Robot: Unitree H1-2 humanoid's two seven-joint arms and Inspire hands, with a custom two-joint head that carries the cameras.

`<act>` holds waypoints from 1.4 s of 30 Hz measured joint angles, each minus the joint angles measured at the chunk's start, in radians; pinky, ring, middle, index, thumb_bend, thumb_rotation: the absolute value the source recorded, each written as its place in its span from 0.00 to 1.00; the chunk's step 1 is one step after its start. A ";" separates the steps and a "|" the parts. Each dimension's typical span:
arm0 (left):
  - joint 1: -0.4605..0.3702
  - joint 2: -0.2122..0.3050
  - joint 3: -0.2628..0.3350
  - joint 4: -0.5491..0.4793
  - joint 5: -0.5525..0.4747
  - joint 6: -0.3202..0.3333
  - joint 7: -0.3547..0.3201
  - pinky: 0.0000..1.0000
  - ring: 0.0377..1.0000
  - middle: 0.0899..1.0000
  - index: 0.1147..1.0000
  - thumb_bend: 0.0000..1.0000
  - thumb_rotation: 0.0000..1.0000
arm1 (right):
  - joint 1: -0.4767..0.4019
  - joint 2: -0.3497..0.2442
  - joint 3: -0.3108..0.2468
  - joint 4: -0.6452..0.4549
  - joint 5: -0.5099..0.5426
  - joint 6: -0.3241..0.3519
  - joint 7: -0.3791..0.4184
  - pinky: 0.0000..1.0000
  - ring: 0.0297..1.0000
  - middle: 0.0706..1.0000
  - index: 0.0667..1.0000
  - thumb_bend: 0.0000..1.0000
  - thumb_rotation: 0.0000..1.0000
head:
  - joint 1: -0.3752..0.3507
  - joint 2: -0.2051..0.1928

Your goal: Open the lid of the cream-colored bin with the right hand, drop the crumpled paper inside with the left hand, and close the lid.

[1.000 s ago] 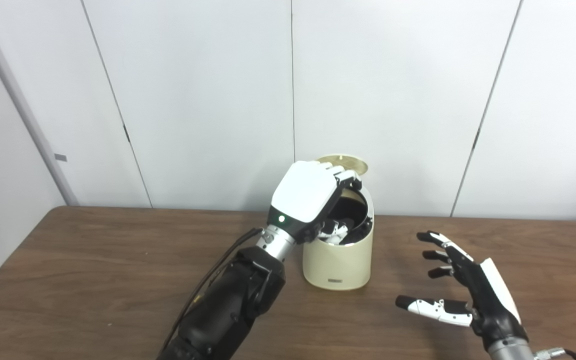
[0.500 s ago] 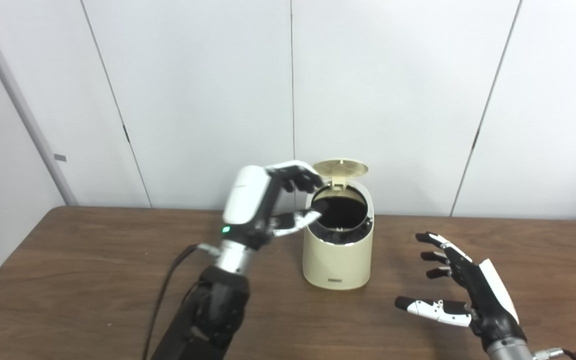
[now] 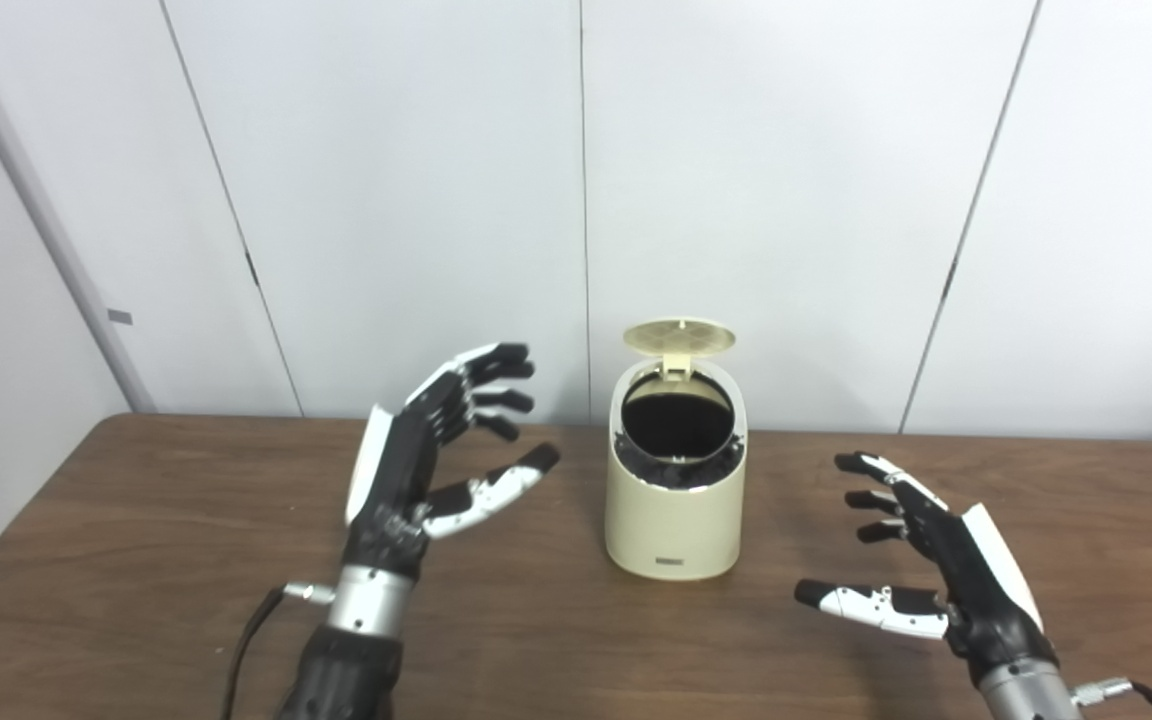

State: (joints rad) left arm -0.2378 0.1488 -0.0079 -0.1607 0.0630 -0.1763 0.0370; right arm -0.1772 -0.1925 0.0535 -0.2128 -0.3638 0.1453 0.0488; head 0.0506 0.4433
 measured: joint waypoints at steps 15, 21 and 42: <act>0.135 0.022 0.043 0.085 -0.020 -0.015 -0.047 0.57 0.63 0.71 0.74 0.65 0.09 | 0.000 -0.003 0.005 0.000 0.006 0.000 0.005 0.64 0.78 0.89 0.81 0.77 0.24 | 0.003 0.003; 0.151 0.020 0.043 0.147 -0.001 -0.062 -0.047 0.56 0.63 0.70 0.74 0.63 0.03 | 0.000 -0.005 0.005 0.000 0.006 0.000 0.007 0.65 0.78 0.90 0.81 0.75 0.23 | 0.005 0.003; 0.160 0.013 0.035 0.211 -0.014 -0.116 -0.088 0.57 0.64 0.69 0.73 0.63 0.00 | -0.298 -0.065 0.057 0.078 -0.020 -0.042 0.047 0.76 0.86 0.88 0.85 0.79 0.35 | -0.023 -0.018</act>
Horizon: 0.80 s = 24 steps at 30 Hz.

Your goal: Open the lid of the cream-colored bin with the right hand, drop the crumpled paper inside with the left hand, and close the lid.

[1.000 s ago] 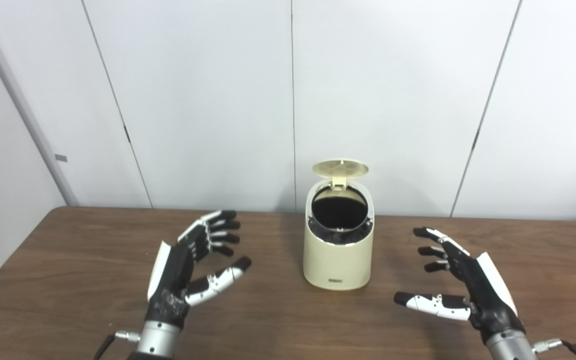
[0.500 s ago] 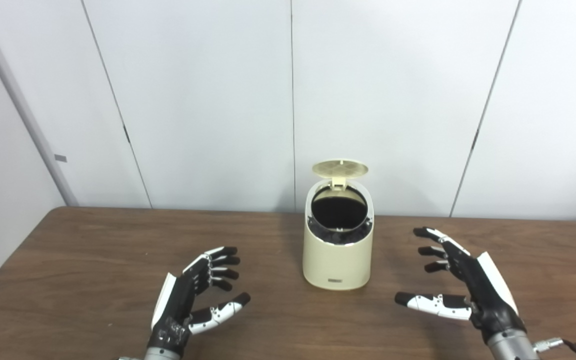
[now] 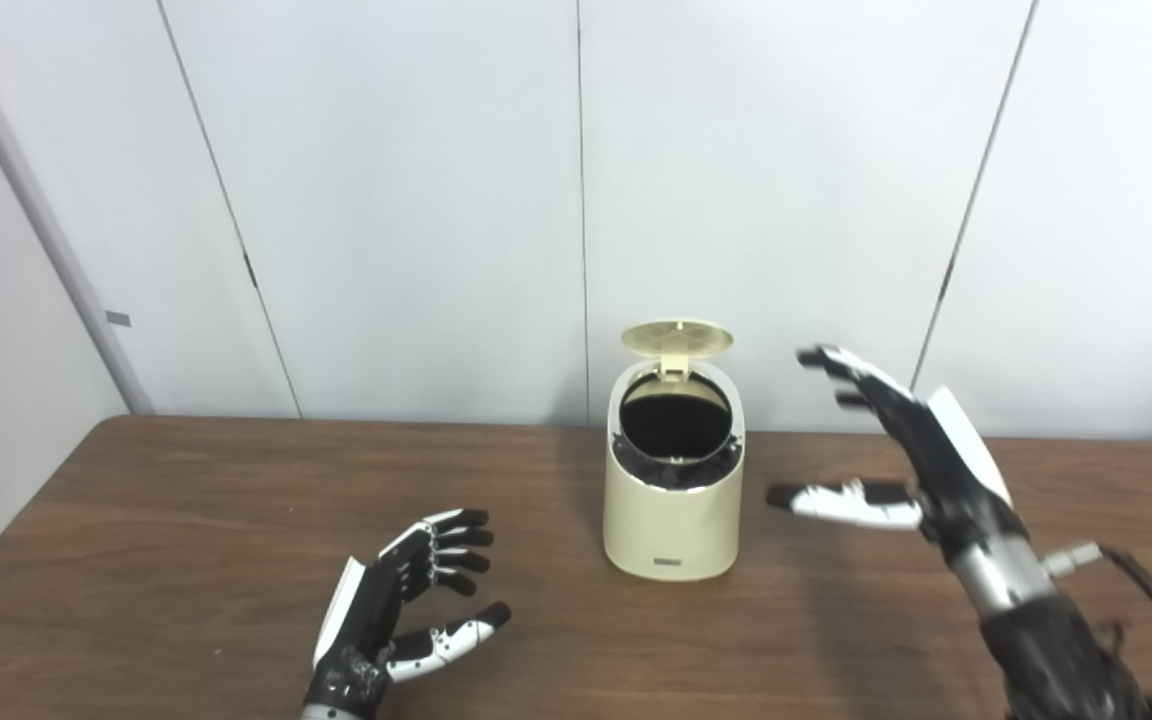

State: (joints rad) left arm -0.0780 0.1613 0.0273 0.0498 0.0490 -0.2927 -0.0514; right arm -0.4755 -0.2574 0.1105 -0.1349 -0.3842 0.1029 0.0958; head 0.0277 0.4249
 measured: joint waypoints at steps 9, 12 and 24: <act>-0.006 -0.004 0.000 0.009 -0.017 -0.007 -0.004 0.57 0.65 0.70 0.74 0.64 0.00 | -0.092 0.004 0.060 0.051 -0.045 0.008 0.022 0.71 0.84 0.87 0.86 0.70 0.38 | 0.001 -0.003; -0.006 -0.004 0.000 0.009 -0.017 -0.007 -0.004 0.57 0.64 0.69 0.74 0.64 0.00 | -0.114 0.004 0.085 0.076 -0.088 0.012 0.032 0.74 0.85 0.87 0.85 0.70 0.43 | 0.005 -0.002; -0.006 -0.009 0.000 0.008 -0.014 -0.007 -0.003 0.58 0.65 0.70 0.74 0.64 0.00 | -0.196 -0.011 0.141 0.110 -0.183 0.016 0.113 0.76 0.85 0.84 0.80 0.72 0.51 | 0.012 0.003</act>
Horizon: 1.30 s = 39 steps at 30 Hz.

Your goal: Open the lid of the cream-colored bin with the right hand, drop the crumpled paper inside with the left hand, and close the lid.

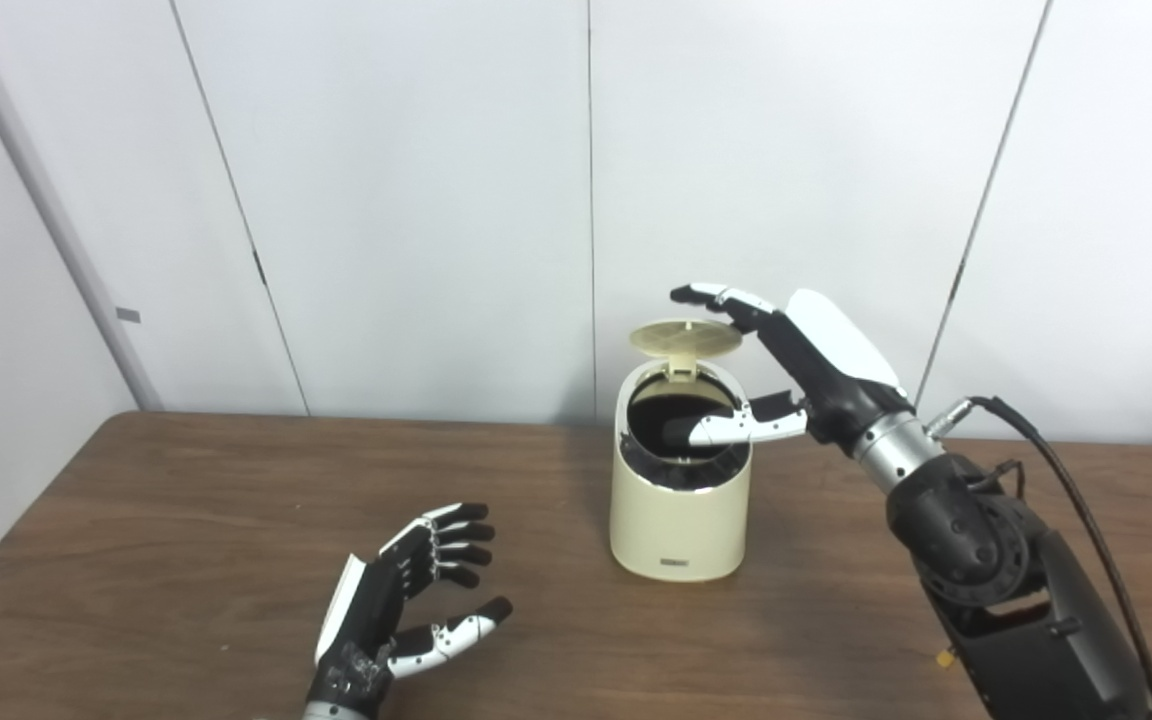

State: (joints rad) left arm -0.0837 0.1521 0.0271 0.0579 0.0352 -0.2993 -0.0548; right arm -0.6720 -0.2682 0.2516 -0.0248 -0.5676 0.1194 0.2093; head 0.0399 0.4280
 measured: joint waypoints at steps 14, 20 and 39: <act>0.001 -0.008 0.000 -0.002 0.006 0.000 0.002 0.58 0.64 0.70 0.73 0.64 0.00 | 0.005 -0.009 0.005 -0.012 -0.042 -0.009 0.019 0.76 0.90 0.76 0.72 0.69 0.50 | 0.014 0.014; 0.003 -0.010 0.000 -0.006 0.006 0.000 0.002 0.58 0.64 0.69 0.73 0.64 0.00 | 0.031 -0.009 -0.012 -0.010 -0.049 -0.083 -0.044 0.69 0.85 0.68 0.64 0.65 0.49 | 0.020 0.023; 0.018 -0.018 -0.001 -0.026 0.010 0.010 0.003 0.58 0.65 0.70 0.73 0.64 0.00 | 0.067 -0.038 0.005 -0.028 -0.103 -0.147 -0.052 0.85 0.84 0.64 0.62 0.67 0.44 | 0.029 0.046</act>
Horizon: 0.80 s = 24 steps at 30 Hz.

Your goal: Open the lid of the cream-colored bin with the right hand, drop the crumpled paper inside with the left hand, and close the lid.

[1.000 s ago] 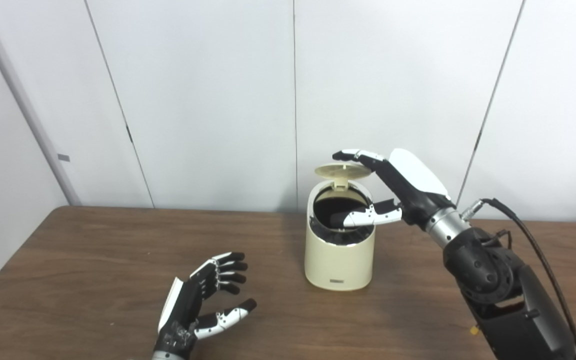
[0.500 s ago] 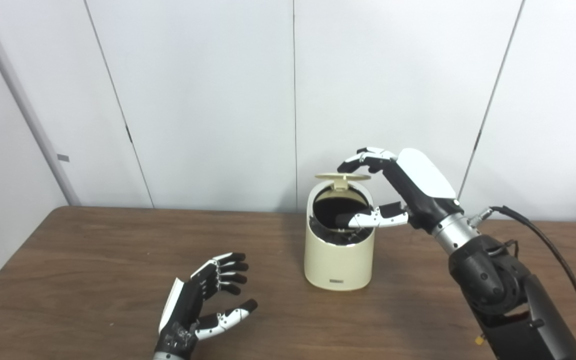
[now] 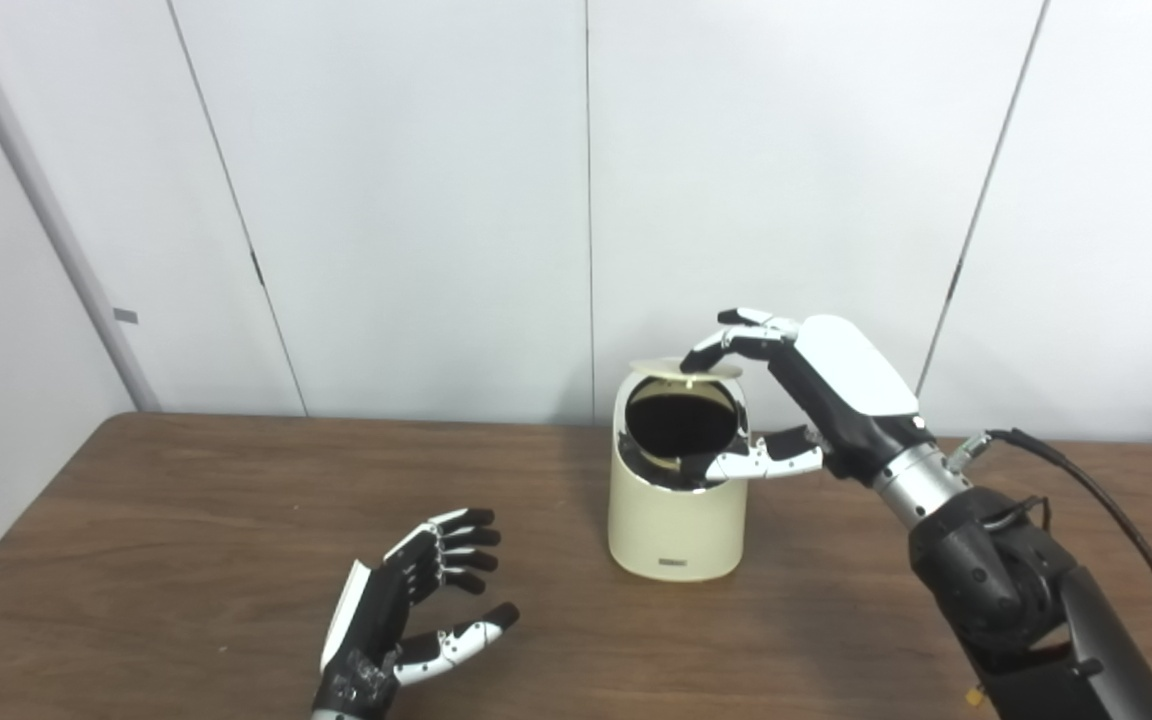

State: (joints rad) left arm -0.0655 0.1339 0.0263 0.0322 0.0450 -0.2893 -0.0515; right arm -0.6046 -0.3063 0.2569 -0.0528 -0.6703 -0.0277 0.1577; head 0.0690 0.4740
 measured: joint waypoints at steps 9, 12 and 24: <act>0.000 -0.001 0.000 -0.001 0.002 0.001 0.000 0.58 0.65 0.70 0.73 0.65 0.00 | 0.001 -0.032 0.042 0.000 -0.058 -0.020 0.035 0.96 0.85 0.65 0.64 0.72 0.43 | 0.002 0.003; 0.000 -0.001 0.000 -0.001 0.002 0.003 0.000 0.58 0.65 0.70 0.73 0.65 0.00 | 0.001 -0.034 0.049 -0.001 -0.062 -0.020 0.055 0.99 0.87 0.65 0.65 0.72 0.43 | 0.003 0.009; 0.004 -0.005 -0.001 -0.006 0.013 0.008 0.003 0.57 0.64 0.69 0.73 0.65 0.00 | 0.004 -0.056 0.089 -0.005 -0.108 -0.040 0.106 0.92 0.86 0.66 0.66 0.75 0.41 | 0.009 0.021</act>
State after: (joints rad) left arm -0.0617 0.1291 0.0257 0.0259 0.0583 -0.2812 -0.0490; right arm -0.6003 -0.3628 0.3455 -0.0576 -0.7780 -0.0673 0.2636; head 0.0782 0.4955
